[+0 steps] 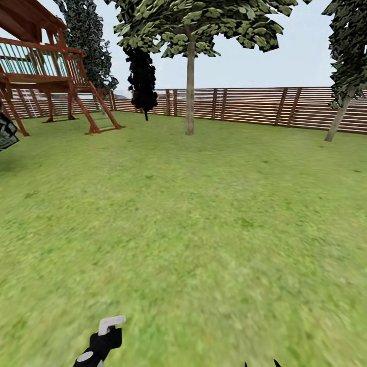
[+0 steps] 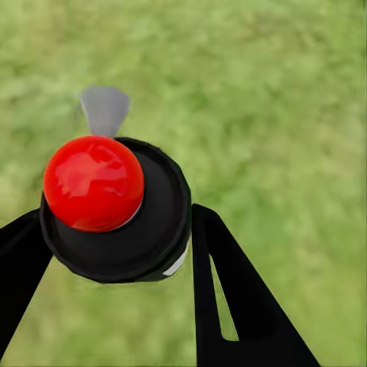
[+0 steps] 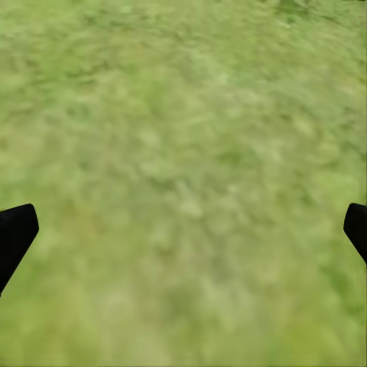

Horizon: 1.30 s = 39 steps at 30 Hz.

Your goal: In the garden, pick up the pesticide atomizer on the floor and spray pesticide onto both trees until each tree trunk is fully covered.

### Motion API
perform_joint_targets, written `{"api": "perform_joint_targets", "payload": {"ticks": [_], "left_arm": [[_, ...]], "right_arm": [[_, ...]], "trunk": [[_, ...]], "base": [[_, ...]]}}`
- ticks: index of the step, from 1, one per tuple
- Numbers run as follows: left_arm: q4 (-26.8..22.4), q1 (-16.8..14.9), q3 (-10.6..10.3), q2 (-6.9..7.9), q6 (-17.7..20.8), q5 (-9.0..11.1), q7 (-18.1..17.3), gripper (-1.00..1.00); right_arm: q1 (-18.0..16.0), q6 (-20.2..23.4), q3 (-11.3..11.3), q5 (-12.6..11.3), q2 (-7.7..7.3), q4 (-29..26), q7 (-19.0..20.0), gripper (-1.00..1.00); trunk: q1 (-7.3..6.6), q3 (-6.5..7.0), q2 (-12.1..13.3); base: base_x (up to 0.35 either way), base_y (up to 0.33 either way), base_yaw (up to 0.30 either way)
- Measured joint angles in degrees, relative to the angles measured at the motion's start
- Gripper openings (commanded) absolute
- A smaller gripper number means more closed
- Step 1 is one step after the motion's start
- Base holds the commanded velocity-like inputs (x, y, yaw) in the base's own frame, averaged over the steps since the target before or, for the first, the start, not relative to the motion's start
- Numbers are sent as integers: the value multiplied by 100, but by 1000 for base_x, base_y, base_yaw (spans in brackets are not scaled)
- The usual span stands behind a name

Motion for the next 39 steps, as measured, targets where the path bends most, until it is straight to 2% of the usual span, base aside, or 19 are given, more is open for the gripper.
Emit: {"api": "perform_joint_targets", "payload": {"ticks": [39], "left_arm": [[5,0,-44,-56,0,-52,8,-100]], "right_arm": [[0,0,0,0,0,0,0,100]], "trunk": [[0,0,0]], "base": [[286,0,0]]}}
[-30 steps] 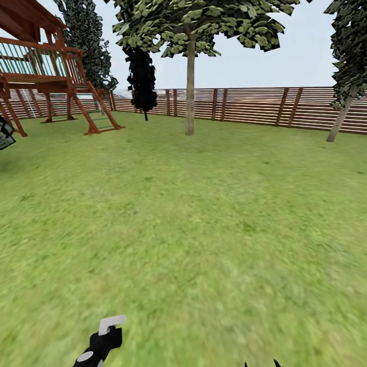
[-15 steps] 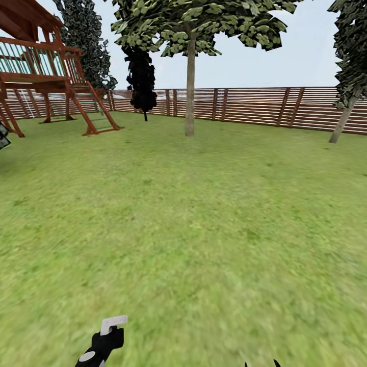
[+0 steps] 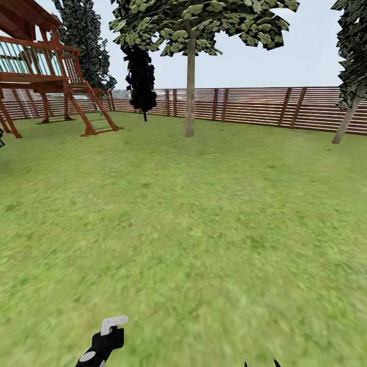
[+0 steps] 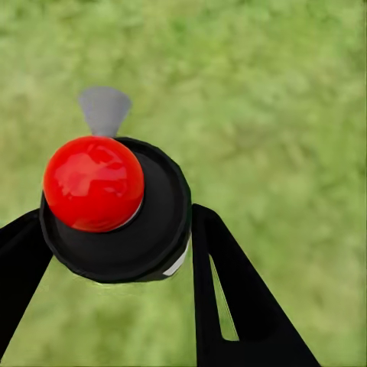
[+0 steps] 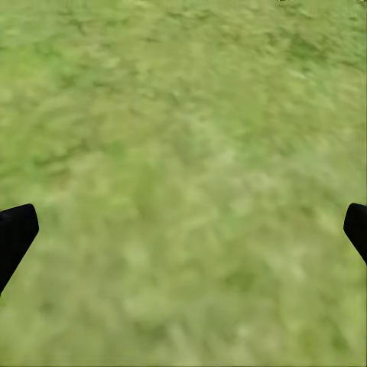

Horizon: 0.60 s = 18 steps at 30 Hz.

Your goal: In the garden, pick up the pesticide atomizer on the floor and spray pesticide onto both trees until each tree trunk is fully covered.

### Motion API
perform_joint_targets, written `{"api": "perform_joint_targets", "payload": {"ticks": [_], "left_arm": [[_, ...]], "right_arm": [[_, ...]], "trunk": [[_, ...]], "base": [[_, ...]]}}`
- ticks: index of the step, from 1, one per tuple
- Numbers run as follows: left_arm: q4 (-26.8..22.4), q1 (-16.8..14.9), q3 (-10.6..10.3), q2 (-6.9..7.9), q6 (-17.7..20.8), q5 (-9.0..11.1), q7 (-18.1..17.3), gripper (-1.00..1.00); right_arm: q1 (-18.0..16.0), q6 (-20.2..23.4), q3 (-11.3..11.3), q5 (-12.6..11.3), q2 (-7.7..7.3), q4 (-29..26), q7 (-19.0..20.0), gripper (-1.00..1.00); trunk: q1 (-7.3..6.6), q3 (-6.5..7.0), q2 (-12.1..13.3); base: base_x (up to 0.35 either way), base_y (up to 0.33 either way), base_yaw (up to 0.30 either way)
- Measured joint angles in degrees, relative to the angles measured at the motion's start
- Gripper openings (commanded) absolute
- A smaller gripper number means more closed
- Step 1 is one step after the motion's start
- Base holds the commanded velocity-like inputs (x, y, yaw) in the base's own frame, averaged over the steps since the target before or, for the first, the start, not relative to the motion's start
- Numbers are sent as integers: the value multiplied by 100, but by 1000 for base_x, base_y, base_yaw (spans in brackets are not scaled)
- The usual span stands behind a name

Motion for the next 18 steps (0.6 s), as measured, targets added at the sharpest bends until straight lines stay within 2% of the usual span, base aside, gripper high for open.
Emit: {"api": "perform_joint_targets", "payload": {"ticks": [18], "left_arm": [[0,0,0,0,0,0,-1,-100]], "right_arm": [[0,0,0,0,0,0,0,100]], "trunk": [[0,0,0]], "base": [[281,0,0]]}}
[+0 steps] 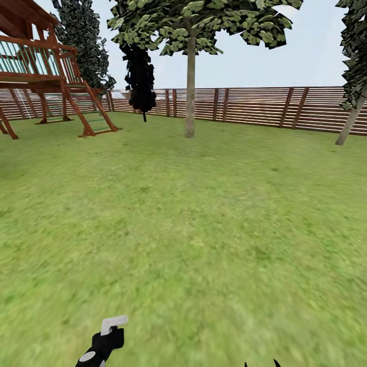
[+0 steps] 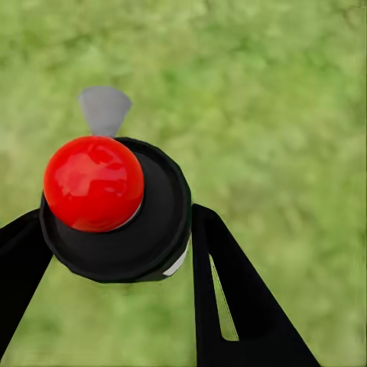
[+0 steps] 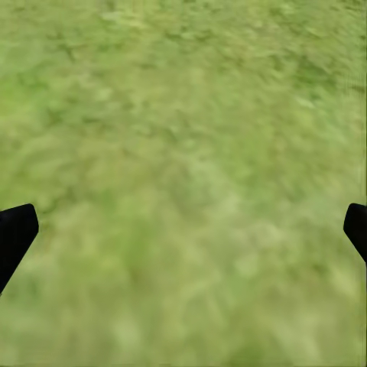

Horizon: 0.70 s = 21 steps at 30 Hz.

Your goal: In the garden, pick up the pesticide atomizer on the floor and spray pesticide onto both trees until each tree trunk is fully covered.

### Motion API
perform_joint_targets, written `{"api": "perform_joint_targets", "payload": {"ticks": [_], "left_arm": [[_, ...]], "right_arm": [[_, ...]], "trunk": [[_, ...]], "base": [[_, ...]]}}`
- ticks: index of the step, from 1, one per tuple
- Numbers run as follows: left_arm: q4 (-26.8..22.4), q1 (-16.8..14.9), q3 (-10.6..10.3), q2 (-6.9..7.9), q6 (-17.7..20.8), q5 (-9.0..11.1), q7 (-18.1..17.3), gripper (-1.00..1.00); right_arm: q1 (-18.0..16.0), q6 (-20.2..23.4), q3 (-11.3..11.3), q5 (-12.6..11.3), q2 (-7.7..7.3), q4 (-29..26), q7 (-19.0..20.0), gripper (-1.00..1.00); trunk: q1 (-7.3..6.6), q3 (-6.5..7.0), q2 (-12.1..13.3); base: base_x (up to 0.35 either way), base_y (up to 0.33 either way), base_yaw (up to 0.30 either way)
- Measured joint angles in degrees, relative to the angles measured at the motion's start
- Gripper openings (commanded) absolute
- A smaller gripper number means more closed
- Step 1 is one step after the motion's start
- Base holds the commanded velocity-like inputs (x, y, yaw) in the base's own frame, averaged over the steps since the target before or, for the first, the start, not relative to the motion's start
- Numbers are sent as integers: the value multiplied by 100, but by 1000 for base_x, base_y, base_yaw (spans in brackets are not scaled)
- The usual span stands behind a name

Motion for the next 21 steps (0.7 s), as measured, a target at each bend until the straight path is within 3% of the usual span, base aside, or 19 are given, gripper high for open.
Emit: {"api": "perform_joint_targets", "payload": {"ticks": [21], "left_arm": [[2,0,0,0,0,0,1,-100]], "right_arm": [[0,0,0,0,0,0,0,100]], "trunk": [[0,0,0]], "base": [[275,0,0]]}}
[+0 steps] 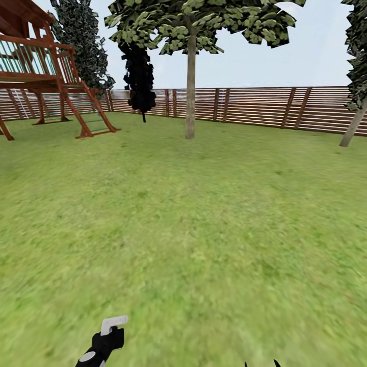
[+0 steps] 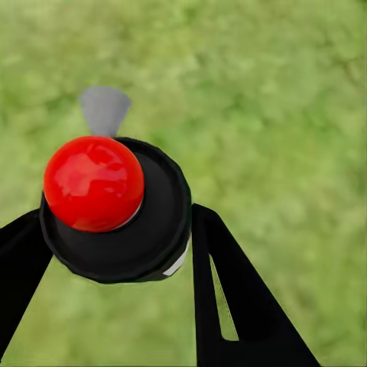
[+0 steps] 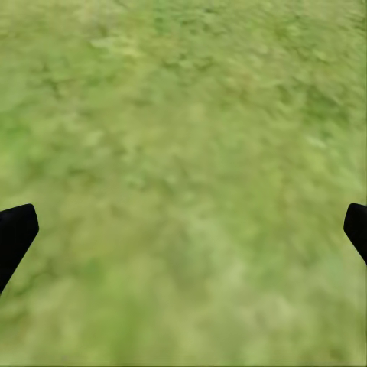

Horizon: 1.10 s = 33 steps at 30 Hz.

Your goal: In the garden, pick up the pesticide atomizer on the floor and spray pesticide onto both trees until each tree trunk is fully covered.

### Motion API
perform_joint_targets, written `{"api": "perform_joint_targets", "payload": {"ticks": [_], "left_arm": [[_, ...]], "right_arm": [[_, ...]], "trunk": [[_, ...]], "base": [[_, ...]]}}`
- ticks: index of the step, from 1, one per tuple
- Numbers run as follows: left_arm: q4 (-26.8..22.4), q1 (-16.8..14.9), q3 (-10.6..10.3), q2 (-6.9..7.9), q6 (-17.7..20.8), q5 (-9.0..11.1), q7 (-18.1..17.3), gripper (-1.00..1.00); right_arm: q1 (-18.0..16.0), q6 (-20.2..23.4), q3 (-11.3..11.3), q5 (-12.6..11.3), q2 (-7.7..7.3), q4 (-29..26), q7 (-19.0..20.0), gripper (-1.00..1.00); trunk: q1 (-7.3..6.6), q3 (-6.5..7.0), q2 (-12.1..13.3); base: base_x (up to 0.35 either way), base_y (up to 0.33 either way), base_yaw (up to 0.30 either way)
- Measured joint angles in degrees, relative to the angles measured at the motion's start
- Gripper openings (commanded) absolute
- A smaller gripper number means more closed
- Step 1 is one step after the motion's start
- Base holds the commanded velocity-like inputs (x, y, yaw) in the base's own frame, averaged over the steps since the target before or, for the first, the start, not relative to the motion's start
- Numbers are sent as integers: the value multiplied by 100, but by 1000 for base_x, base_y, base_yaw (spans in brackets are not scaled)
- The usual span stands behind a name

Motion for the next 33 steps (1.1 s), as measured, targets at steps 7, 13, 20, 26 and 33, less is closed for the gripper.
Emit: {"api": "perform_joint_targets", "payload": {"ticks": [7,13,20,26,33], "left_arm": [[-2,0,0,0,0,0,-1,-100],[-2,0,0,0,0,0,-1,-100],[-2,0,6,0,0,0,-4,-100],[-2,0,0,0,0,0,0,-100],[-2,0,2,0,0,0,0,-100]], "right_arm": [[0,0,0,0,0,0,0,100],[0,0,0,1,0,0,0,100],[0,0,0,0,0,-2,0,100],[0,0,0,0,0,0,0,100],[0,0,0,0,0,0,0,100]], "trunk": [[0,0,0],[0,0,0],[0,0,0],[0,0,0],[0,0,0]], "base": [[239,0,0],[232,0,0],[231,0,0],[230,0,0],[226,0,0]]}}
